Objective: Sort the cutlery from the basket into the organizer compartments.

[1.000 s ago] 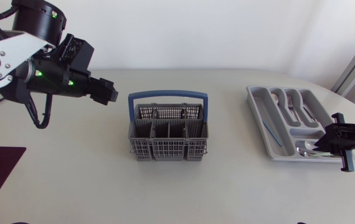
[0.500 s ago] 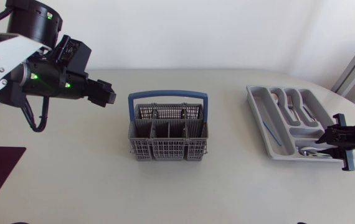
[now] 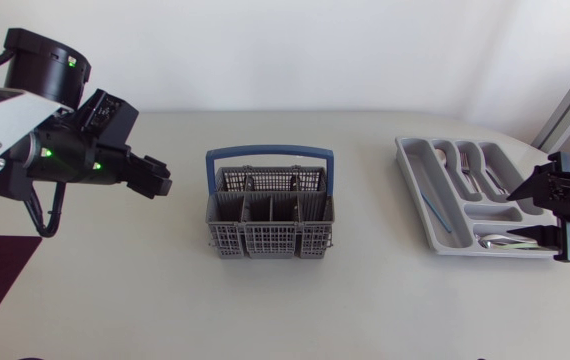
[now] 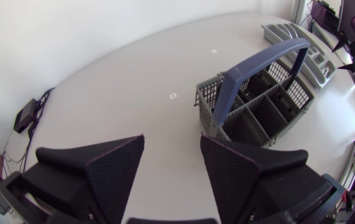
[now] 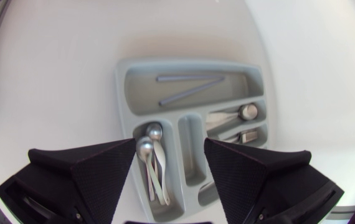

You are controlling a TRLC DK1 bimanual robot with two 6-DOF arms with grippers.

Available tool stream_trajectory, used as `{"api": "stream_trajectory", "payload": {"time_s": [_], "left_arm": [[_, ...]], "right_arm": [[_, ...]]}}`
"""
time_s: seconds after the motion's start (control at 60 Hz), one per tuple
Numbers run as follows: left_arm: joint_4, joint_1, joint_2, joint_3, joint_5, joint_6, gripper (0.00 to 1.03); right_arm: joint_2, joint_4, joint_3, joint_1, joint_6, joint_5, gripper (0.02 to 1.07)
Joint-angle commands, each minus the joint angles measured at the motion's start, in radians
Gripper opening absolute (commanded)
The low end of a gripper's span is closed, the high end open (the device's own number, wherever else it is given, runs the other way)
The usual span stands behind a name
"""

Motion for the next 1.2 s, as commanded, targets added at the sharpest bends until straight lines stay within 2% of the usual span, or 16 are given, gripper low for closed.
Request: {"api": "stream_trajectory", "payload": {"time_s": [0.0, 0.15, 0.283, 0.433, 0.533, 0.783, 0.9, 1.183], "left_arm": [[0.008, 0.019, -0.019, -0.044, 0.013, 0.051, 0.63], [0.030, 0.028, -0.016, -0.094, 0.021, 0.100, 0.62], [0.065, 0.021, 0.006, -0.133, 0.028, 0.126, 0.60], [0.097, -0.010, 0.038, -0.162, 0.041, 0.148, 0.54], [0.125, -0.030, 0.060, -0.176, 0.056, 0.149, 0.45], [0.195, -0.048, 0.150, -0.182, 0.091, 0.145, 0.22], [0.215, -0.062, 0.196, -0.176, 0.102, 0.143, 0.16], [0.238, -0.088, 0.247, -0.147, 0.119, 0.137, 0.16]], "right_arm": [[-0.090, -0.035, -0.086, 0.093, 0.123, -0.025, 0.83], [-0.194, -0.001, -0.156, 0.298, 0.353, -0.034, 0.83], [-0.202, 0.102, -0.185, 0.495, 0.591, -0.018, 0.81], [-0.150, 0.228, -0.196, 0.682, 0.791, 0.040, 0.63], [-0.093, 0.291, -0.179, 0.751, 0.881, 0.051, 0.47], [0.047, 0.337, -0.121, 0.871, 1.024, 0.066, 0.12], [0.088, 0.373, -0.105, 0.912, 1.068, 0.086, 0.10], [0.149, 0.399, -0.056, 0.952, 1.114, 0.123, 0.08]]}}
